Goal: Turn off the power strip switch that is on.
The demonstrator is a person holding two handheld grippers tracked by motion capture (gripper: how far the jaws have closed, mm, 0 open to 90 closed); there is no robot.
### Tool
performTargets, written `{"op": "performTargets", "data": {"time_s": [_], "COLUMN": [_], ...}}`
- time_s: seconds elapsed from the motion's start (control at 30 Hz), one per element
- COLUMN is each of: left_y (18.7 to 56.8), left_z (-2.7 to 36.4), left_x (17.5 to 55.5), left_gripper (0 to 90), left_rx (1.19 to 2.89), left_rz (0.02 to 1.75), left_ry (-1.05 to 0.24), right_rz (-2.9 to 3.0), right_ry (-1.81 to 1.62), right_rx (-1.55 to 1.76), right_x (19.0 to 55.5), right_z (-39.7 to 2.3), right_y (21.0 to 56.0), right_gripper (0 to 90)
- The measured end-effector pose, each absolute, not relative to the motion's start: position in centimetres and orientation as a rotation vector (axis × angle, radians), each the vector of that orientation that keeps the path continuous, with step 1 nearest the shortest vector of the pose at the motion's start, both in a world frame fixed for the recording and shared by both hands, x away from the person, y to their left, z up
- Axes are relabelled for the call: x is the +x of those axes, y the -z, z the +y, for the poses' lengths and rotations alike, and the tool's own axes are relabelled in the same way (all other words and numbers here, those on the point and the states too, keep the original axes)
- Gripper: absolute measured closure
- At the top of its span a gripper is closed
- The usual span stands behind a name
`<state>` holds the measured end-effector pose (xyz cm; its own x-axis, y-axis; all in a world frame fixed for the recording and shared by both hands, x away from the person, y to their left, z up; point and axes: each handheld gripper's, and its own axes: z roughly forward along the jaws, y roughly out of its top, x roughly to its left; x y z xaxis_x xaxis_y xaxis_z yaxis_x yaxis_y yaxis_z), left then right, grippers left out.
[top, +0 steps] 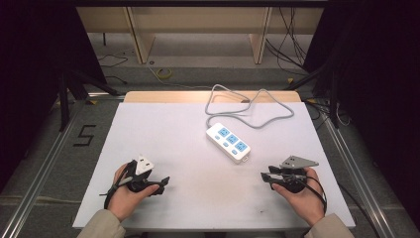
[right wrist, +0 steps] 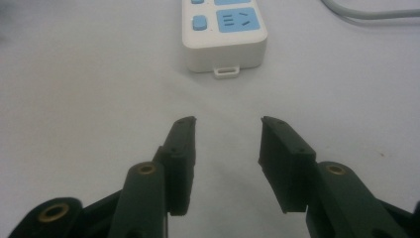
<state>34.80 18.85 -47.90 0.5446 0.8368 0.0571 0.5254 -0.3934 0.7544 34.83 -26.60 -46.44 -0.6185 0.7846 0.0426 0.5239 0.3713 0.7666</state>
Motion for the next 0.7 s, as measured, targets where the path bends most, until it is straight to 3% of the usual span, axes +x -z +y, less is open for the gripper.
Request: {"op": "performTargets", "data": {"time_s": [0.17, 0.27, 0.4, 0.7], "left_y": [47.95, 47.95, 47.93, 48.0], "left_z": [18.79, 18.77, 18.76, 18.74], "left_x": [34.77, 34.76, 34.76, 34.79], "left_gripper": [15.8, 15.9, 15.9, 16.1], "left_rx": [2.089, 2.091, 2.09, 2.087], "left_rz": [1.093, 1.096, 1.097, 1.099], "left_ry": [-0.579, -0.581, -0.585, -0.587], "right_rz": [2.334, 2.343, 2.357, 2.366], "right_ry": [-1.072, -1.048, -1.034, -1.025], "right_rx": [1.131, 1.111, 1.088, 1.087], "right_x": [34.77, 34.76, 34.84, 35.12], "right_z": [-26.41, -26.33, -26.3, -25.92], "right_y": [46.41, 46.28, 46.08, 45.81], "right_gripper": [66.2, 78.8, 88.6, 90.0]}}
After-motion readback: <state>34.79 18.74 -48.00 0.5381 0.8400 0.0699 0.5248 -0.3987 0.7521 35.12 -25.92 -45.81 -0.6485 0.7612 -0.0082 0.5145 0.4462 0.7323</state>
